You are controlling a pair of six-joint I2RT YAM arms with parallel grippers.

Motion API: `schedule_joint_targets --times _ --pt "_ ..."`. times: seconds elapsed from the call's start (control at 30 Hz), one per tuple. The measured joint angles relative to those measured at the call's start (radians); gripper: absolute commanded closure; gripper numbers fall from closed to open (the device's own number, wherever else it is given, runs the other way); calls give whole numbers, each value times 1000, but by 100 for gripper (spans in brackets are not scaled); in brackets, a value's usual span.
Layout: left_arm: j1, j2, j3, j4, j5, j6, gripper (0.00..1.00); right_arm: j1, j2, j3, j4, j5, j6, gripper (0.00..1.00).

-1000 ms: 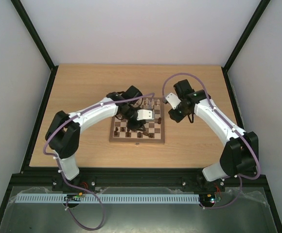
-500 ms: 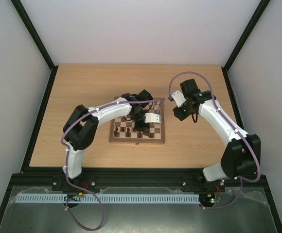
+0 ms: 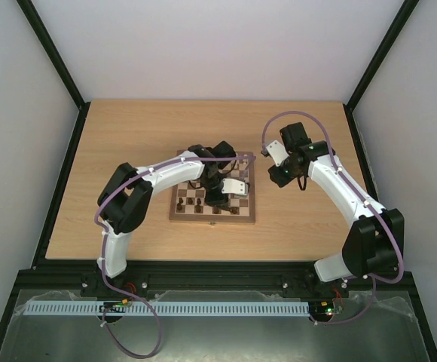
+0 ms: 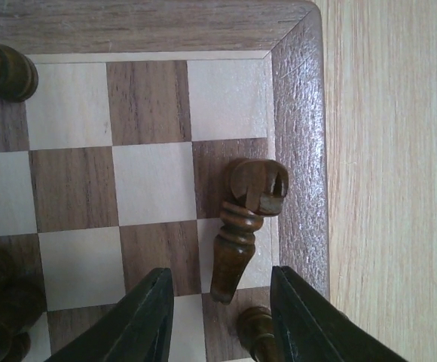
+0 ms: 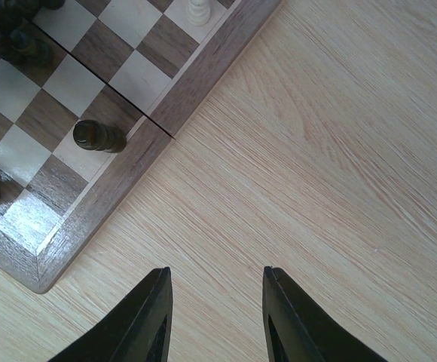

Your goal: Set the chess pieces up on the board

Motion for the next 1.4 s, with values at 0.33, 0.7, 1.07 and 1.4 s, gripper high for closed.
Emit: schedule_joint_targets --times 0.33,0.7,1.07,1.4 --pt "-10 1 8 -14 -3 14 67 0 0 0 1 -9 0 66" --pt "-16 36 8 -1 -26 37 71 0 0 0 4 -15 0 66" --pt "-20 41 8 22 -55 80 79 0 0 0 8 -18 0 66" --pt "-21 75 42 32 -55 83 79 0 0 0 12 -18 0 66"
